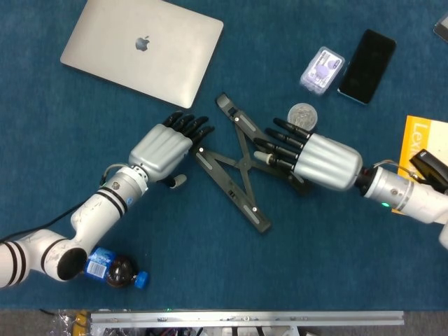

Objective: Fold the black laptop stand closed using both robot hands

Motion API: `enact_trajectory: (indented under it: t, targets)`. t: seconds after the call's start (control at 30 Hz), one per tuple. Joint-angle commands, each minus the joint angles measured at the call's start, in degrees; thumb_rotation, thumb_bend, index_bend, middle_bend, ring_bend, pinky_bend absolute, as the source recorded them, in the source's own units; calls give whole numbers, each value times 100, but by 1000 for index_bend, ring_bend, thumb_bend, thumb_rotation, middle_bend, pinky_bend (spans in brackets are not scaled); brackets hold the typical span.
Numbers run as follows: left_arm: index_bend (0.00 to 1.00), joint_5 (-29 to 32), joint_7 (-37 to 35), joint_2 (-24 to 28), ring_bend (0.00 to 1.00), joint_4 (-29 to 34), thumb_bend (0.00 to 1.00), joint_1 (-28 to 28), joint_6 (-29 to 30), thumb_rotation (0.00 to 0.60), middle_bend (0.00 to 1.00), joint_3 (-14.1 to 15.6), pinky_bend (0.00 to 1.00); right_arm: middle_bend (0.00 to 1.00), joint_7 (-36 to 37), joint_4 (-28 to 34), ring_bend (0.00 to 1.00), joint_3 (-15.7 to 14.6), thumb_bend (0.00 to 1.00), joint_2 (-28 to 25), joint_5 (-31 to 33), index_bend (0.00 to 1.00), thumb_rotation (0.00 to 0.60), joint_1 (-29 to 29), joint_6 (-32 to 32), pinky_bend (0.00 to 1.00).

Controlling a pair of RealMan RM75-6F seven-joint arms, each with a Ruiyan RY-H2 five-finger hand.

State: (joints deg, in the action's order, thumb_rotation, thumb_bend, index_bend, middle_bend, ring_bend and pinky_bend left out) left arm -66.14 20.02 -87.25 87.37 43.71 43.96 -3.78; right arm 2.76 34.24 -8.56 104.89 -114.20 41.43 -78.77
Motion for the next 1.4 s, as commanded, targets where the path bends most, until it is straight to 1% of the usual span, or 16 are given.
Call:
enact_trajectory:
  t: [0.03,0.27,0.4,0.73,1.4]
  targets:
    - [0,42,-34,-55,0,-74,256,21,-8,600,0,1,5,0,-15,-151,0,-47,0,125,20,0,600,31,12,48]
    - [0,92,-37,-121,0,-148,255,56,16,600,0,42,5,0,29,-456,0,-126,0,410,46,0,600,74,-73,47]
    - [0,75,-61,-118,0,-134,255,49,56,600,0,71,5,0,38,-529,0,-171,0,521,52,0,600,107,-110,47]
    - [0,29,-144,-175,0,-161,256,49,89,600,0,131,5,0,17,-476,0,-185,0,637,127,0,600,192,-225,47]
    - [0,-37,-335,-251,0,-190,255,58,95,600,0,168,5,0,-28,-556,0,-253,0,939,229,0,600,298,-171,47]
